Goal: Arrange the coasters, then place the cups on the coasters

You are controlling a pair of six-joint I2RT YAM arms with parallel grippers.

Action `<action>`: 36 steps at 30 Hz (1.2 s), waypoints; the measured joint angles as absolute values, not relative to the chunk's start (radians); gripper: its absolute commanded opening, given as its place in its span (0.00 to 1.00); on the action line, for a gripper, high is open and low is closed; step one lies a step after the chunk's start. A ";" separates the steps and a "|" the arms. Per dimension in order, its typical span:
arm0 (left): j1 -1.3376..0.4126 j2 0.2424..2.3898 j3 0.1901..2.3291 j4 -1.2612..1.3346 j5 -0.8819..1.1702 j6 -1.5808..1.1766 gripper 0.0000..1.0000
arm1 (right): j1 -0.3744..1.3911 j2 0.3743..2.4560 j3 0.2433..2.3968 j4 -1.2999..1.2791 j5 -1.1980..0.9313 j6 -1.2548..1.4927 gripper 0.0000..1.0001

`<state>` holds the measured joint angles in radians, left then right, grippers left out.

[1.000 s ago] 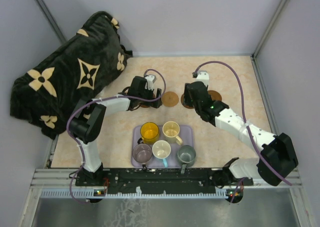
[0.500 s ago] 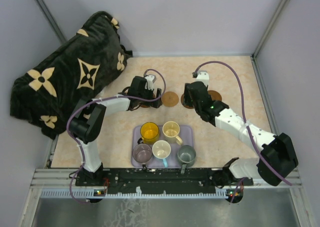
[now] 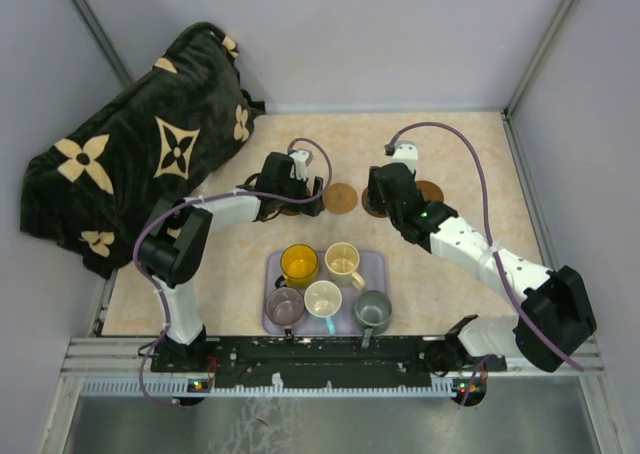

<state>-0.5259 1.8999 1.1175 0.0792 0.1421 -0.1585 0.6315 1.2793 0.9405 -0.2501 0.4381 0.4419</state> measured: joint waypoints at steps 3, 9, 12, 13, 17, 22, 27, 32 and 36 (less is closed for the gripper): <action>-0.526 1.900 1.118 0.079 0.142 -0.159 0.99 | 0.632 1.279 0.941 -0.250 0.436 0.442 0.53; -0.526 1.900 1.118 0.079 0.143 -0.159 0.99 | 0.632 1.279 0.941 -0.250 0.433 0.442 0.53; -0.526 1.900 1.118 0.079 0.143 -0.159 0.99 | 0.632 1.279 0.941 -0.249 0.431 0.442 0.53; -0.526 1.900 1.118 0.079 0.143 -0.159 0.99 | 0.632 1.279 0.941 -0.249 0.430 0.442 0.53; -0.526 1.900 1.118 0.079 0.143 -0.159 0.99 | 0.632 1.280 0.941 -0.247 0.427 0.442 0.53; -0.526 1.900 1.122 0.074 0.145 -0.159 0.99 | 0.632 1.282 0.941 -0.246 0.424 0.442 0.53; -0.527 1.900 1.127 0.068 0.149 -0.159 0.99 | 0.632 1.284 0.941 -0.246 0.424 0.442 0.53; -0.530 1.900 1.127 0.067 0.156 -0.160 0.99 | 0.632 1.284 0.941 -0.246 0.424 0.442 0.53; -0.533 1.900 1.127 0.067 0.157 -0.160 0.99 | 0.632 1.284 0.941 -0.246 0.424 0.442 0.53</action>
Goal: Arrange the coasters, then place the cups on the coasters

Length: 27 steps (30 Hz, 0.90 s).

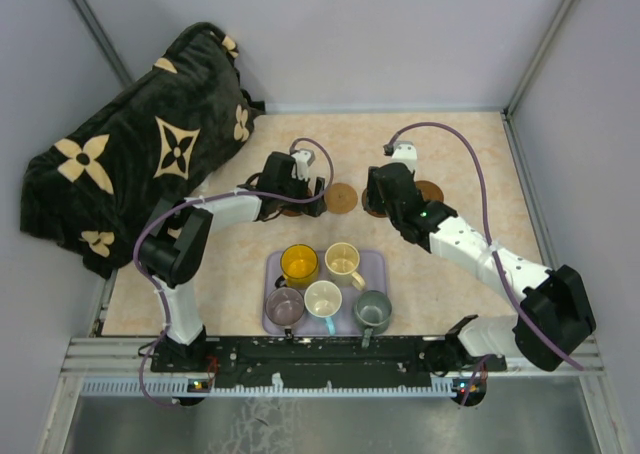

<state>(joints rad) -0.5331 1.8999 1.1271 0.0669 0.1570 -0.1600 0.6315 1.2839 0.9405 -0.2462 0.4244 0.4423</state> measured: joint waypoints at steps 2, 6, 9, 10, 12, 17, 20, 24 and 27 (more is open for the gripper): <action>-0.533 1.900 1.127 0.067 0.157 -0.160 0.99 | 0.632 1.284 0.941 -0.246 0.424 0.442 0.53; -0.533 1.900 1.127 0.067 0.154 -0.160 0.99 | 0.632 1.284 0.941 -0.246 0.424 0.442 0.53; -0.534 1.900 1.129 0.065 0.138 -0.157 0.99 | 0.632 1.284 0.941 -0.246 0.424 0.442 0.53; -0.534 1.900 1.132 0.062 0.127 -0.153 0.99 | 0.632 1.284 0.941 -0.246 0.424 0.442 0.53; -0.535 1.900 1.142 0.053 0.104 -0.144 0.99 | 0.632 1.284 0.941 -0.246 0.425 0.442 0.53; -0.529 1.895 1.180 0.043 0.046 -0.115 0.99 | 0.632 1.284 0.941 -0.246 0.426 0.440 0.53; -0.521 1.878 1.205 0.040 0.028 -0.094 0.99 | 0.632 1.284 0.941 -0.246 0.434 0.440 0.53; -0.519 1.803 1.209 0.028 0.010 -0.074 1.00 | 0.630 1.284 0.941 -0.247 0.451 0.440 0.54; -0.503 1.695 1.179 0.041 0.003 -0.074 0.99 | 0.613 1.284 0.941 -0.249 0.456 0.440 0.56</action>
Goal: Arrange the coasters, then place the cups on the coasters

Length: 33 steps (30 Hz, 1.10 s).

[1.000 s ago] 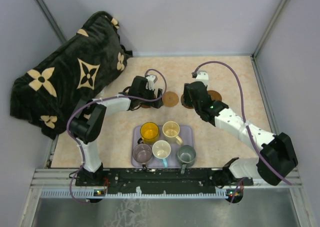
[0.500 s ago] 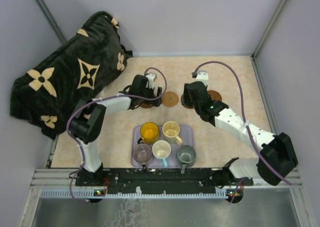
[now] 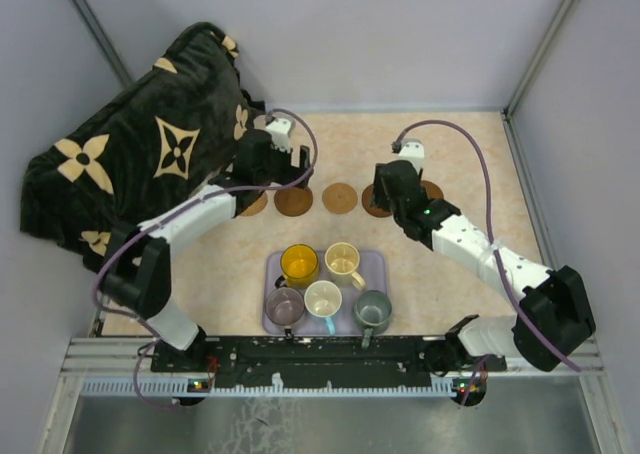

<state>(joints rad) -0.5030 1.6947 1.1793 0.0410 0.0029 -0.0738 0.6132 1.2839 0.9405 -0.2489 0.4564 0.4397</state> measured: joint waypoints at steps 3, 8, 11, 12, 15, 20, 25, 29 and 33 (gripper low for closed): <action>-0.461 1.565 1.112 0.076 0.023 -0.083 0.99 | 0.566 1.284 0.941 -0.255 0.458 0.440 0.64; -0.270 1.430 1.052 0.076 0.081 -0.147 0.99 | 0.404 1.284 0.943 -0.276 0.408 0.475 0.93; -0.174 1.403 1.051 0.024 0.067 -0.163 0.99 | 0.273 1.285 0.943 -0.284 0.338 0.500 0.98; -0.165 1.397 1.050 0.000 0.062 -0.162 1.00 | 0.234 1.285 0.943 -0.287 0.320 0.506 0.99; -0.169 1.370 1.043 -0.055 0.056 -0.161 0.99 | 0.168 1.285 0.943 -0.299 0.299 0.510 0.99; -0.174 1.260 0.980 -0.092 0.029 -0.161 1.00 | 0.153 1.279 0.942 -0.307 0.295 0.501 0.99; -0.174 1.127 0.934 -0.106 -0.013 -0.163 1.00 | 0.150 1.238 0.907 -0.286 0.314 0.481 0.99; -0.174 1.056 0.916 -0.112 -0.020 -0.173 1.00 | 0.146 1.239 0.903 -0.276 0.320 0.472 0.99; -0.174 0.988 0.876 -0.117 -0.020 -0.179 1.00 | 0.145 1.270 0.911 -0.282 0.311 0.472 0.99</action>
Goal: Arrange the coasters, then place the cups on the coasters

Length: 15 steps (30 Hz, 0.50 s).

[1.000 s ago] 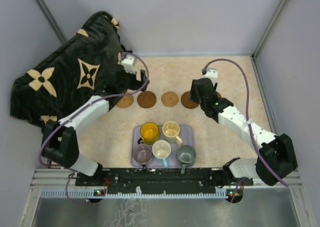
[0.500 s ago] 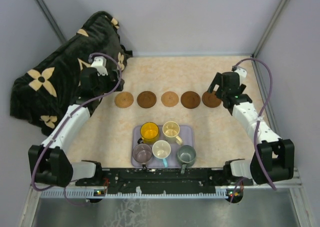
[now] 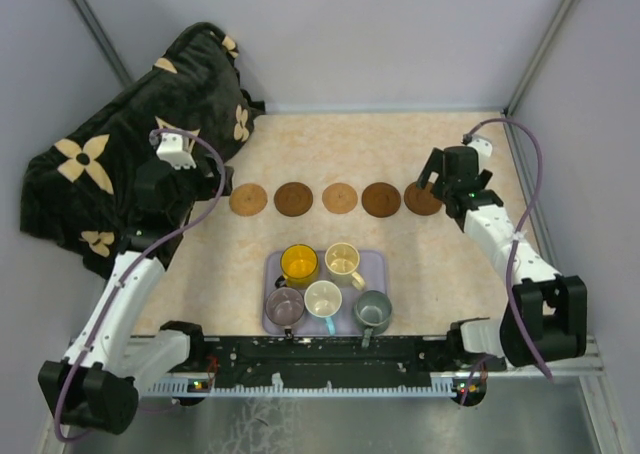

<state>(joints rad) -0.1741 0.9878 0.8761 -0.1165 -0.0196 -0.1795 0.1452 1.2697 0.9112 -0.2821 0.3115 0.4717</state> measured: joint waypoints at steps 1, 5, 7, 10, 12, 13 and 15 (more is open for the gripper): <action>-0.174 0.969 0.862 -0.118 -0.023 -0.179 1.00 | 0.145 1.283 0.917 -0.287 0.308 0.472 0.99; -0.174 0.892 0.808 -0.123 -0.054 -0.181 1.00 | 0.145 1.294 0.925 -0.308 0.300 0.464 0.99; -0.174 0.852 0.785 -0.128 -0.069 -0.184 1.00 | 0.145 1.280 0.924 -0.311 0.303 0.454 0.99; -0.174 0.818 0.778 -0.151 -0.086 -0.192 1.00 | 0.145 1.222 0.918 -0.325 0.316 0.441 0.99; -0.174 0.813 0.780 -0.171 -0.090 -0.205 1.00 | 0.144 1.156 0.904 -0.336 0.324 0.437 0.99; -0.174 0.813 0.781 -0.187 -0.090 -0.210 1.00 | 0.144 1.119 0.899 -0.345 0.328 0.437 0.99; -0.174 0.814 0.787 -0.228 -0.091 -0.226 1.00 | 0.142 1.058 0.896 -0.365 0.335 0.437 0.99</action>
<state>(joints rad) -0.1741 0.8143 0.7872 -0.2283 -0.0910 -0.2256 0.1425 1.0580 0.8963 -0.3649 0.3347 0.4370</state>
